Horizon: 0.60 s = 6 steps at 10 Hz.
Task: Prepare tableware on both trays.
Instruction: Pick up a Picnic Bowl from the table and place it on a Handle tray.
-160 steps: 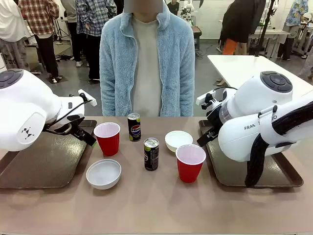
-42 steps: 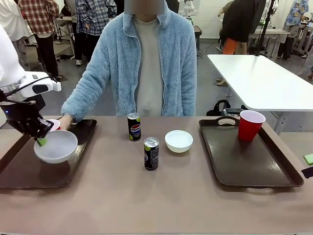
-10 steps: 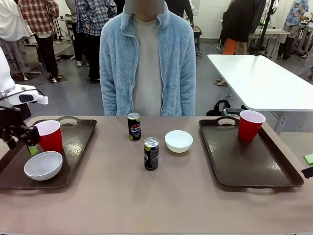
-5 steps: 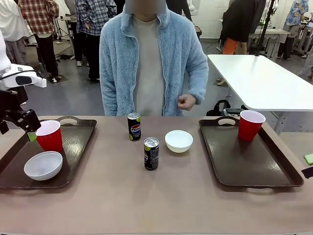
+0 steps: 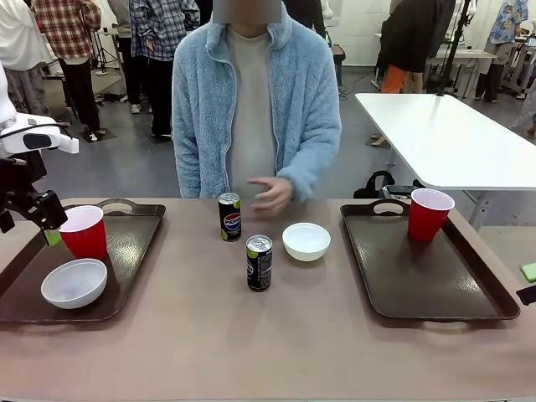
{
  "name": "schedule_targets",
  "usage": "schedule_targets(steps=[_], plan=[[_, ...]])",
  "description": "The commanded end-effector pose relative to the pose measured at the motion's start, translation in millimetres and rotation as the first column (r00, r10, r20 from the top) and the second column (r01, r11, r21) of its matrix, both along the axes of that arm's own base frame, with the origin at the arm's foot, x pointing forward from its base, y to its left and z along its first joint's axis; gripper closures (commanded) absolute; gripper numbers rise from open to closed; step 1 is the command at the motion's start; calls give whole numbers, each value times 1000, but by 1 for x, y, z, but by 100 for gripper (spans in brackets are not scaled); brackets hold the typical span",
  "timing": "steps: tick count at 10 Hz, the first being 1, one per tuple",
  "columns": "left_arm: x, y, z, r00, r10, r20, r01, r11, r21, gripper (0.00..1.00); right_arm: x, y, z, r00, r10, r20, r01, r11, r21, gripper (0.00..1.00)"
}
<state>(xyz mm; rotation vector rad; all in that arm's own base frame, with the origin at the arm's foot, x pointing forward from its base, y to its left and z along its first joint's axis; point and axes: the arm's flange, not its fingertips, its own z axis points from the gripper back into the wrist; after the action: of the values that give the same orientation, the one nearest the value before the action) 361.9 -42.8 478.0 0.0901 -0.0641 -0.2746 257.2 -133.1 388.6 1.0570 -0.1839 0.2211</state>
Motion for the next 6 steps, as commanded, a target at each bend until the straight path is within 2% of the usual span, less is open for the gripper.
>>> schedule_targets(steps=[1,2,3,4,6], plan=[[0,0,0,1000,0,0,0,1000,1,3,1,0,0,1000,2,9,-2,1000,15,0],[11,15,36,996,-6,-91,-14,975,-222,0,1,0,0,1000,2,9,-2,1000,15,0],[26,36,60,982,-9,-188,-68,914,-400,0,0,0,0,1000,0,0,0,1000,0,0],[44,59,78,966,-27,-258,-127,820,-559,0,-6,12,11,1000,-25,-1,25,995,-93,0],[49,100,97,948,-55,-315,-204,652,-730,0,0,47,41,999,-28,21,32,981,-193,0]])
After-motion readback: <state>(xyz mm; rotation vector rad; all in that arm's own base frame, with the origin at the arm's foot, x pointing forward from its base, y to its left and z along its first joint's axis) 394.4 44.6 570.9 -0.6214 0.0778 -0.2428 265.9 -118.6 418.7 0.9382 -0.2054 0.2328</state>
